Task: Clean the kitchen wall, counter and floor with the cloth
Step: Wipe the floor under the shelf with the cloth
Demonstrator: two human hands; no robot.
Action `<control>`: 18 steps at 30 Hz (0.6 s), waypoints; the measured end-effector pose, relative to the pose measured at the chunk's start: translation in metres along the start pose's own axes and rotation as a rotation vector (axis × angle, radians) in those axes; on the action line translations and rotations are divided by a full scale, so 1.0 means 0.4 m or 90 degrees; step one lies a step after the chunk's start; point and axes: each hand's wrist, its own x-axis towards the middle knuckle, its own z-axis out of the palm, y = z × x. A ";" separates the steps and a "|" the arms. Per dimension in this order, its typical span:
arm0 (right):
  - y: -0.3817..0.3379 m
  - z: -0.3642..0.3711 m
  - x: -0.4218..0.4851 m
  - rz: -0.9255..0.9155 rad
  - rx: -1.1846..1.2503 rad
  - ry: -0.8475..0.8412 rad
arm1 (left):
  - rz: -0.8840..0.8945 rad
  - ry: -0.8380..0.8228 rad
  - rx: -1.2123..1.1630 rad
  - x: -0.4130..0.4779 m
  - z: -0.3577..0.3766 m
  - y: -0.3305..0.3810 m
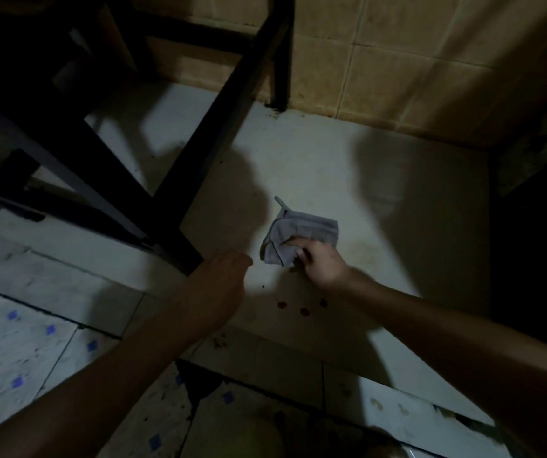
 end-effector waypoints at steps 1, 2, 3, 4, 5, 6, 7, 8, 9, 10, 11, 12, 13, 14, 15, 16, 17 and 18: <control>-0.005 0.010 0.011 -0.005 -0.013 -0.016 | 0.000 0.003 0.001 -0.005 -0.002 -0.002; -0.008 0.021 0.022 -0.005 -0.035 -0.041 | -0.001 0.004 0.003 -0.008 -0.007 -0.003; -0.011 0.030 0.029 0.000 -0.063 -0.074 | -0.003 0.003 0.004 -0.010 -0.009 -0.005; -0.011 0.037 0.030 0.001 -0.089 -0.104 | -0.009 0.000 0.000 -0.008 -0.012 -0.006; -0.010 0.039 0.028 -0.006 -0.104 -0.133 | -0.015 -0.004 -0.003 -0.006 -0.015 -0.005; -0.002 0.038 0.024 -0.023 -0.120 -0.156 | -0.019 -0.008 -0.002 -0.002 -0.019 -0.002; 0.004 0.032 0.018 -0.048 -0.145 -0.177 | -0.020 -0.009 0.005 0.001 -0.021 0.001; 0.013 0.024 0.011 -0.068 -0.175 -0.199 | -0.021 -0.009 0.014 0.006 -0.021 0.004; 0.023 0.014 0.002 -0.087 -0.206 -0.218 | -0.023 -0.006 0.024 0.011 -0.021 0.008; 0.031 0.003 -0.009 -0.097 -0.226 -0.230 | -0.025 -0.006 0.032 0.017 -0.023 0.014; 0.038 -0.005 -0.021 -0.093 -0.235 -0.236 | -0.023 -0.010 0.038 0.025 -0.025 0.021; 0.044 -0.012 -0.034 -0.081 -0.230 -0.231 | -0.018 -0.017 0.037 0.035 -0.028 0.028; 0.048 -0.020 -0.048 -0.058 -0.216 -0.222 | -0.009 -0.023 0.034 0.049 -0.028 0.035; 0.052 -0.029 -0.064 -0.035 -0.195 -0.212 | -0.002 -0.025 0.029 0.063 -0.029 0.045; 0.057 -0.041 -0.082 -0.011 -0.175 -0.208 | 0.009 -0.024 0.023 0.078 -0.028 0.057; 0.067 -0.055 -0.102 0.009 -0.156 -0.205 | 0.017 -0.024 0.014 0.092 -0.025 0.074; 0.079 -0.071 -0.124 0.029 -0.146 -0.207 | 0.025 -0.028 0.013 0.107 -0.021 0.092; 0.092 -0.085 -0.148 0.048 -0.146 -0.208 | 0.030 -0.030 0.012 0.120 -0.017 0.112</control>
